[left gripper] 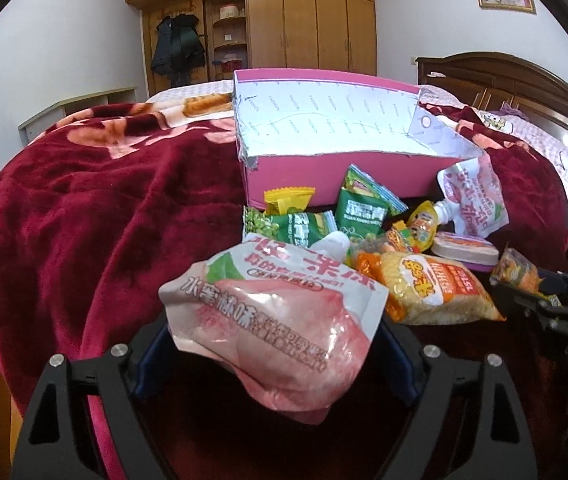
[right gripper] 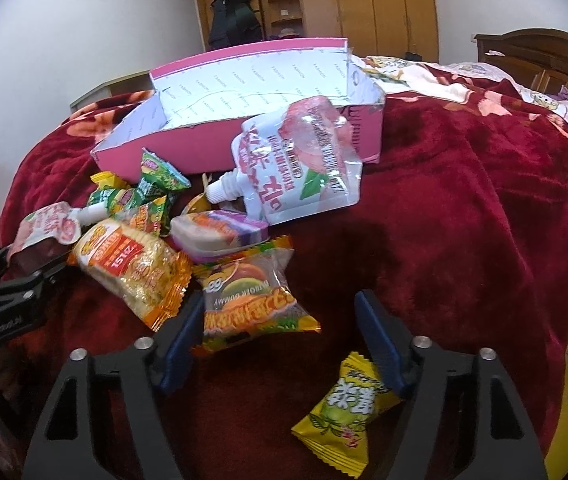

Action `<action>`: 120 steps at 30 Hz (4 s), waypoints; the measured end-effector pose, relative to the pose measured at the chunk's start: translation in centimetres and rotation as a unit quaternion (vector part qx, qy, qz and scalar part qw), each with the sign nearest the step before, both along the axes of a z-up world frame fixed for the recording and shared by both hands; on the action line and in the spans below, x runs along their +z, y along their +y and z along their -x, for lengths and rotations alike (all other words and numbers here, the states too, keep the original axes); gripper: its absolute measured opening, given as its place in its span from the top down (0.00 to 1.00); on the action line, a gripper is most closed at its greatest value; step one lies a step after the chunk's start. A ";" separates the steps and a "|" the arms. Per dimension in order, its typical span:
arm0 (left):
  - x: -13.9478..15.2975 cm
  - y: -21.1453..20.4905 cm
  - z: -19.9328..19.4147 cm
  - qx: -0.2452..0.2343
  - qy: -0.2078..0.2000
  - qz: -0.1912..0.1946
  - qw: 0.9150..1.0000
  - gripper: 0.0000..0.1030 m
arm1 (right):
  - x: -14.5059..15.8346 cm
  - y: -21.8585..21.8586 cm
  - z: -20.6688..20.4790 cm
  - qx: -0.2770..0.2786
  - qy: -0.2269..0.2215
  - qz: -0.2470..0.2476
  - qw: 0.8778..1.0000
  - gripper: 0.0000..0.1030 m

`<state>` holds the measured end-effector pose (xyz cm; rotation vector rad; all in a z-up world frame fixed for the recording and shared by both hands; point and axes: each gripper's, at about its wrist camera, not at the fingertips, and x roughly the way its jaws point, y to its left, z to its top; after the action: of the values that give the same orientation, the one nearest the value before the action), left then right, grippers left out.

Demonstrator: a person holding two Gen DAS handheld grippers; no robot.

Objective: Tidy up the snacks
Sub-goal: 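Grasp the pink jelly pouch with the left gripper while the right grasps the orange-green candy packet, then lift both held snacks and carry them over the open pink box, then open both grippers to drop the pouch and candy packet into the box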

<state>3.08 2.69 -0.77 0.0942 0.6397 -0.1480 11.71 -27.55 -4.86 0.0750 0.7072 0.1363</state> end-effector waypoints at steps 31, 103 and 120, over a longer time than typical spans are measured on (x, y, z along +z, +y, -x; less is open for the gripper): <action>5.8 -1.4 1.8 0.022 -0.048 0.031 0.998 0.14 | 4.1 -1.2 1.2 0.010 -0.056 -0.020 0.998 0.54; 4.2 -7.7 -21.8 0.053 0.093 0.000 0.994 0.13 | 6.4 -1.2 -21.6 0.038 0.032 -0.011 0.999 0.53; 6.5 -8.6 -19.2 0.032 0.047 -0.018 0.998 0.05 | 8.9 -1.0 -18.8 0.045 -0.001 -0.016 0.999 0.41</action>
<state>22.25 -5.93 5.70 0.1019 0.7383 -0.0801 30.47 -28.56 4.08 0.0727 0.7077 0.2338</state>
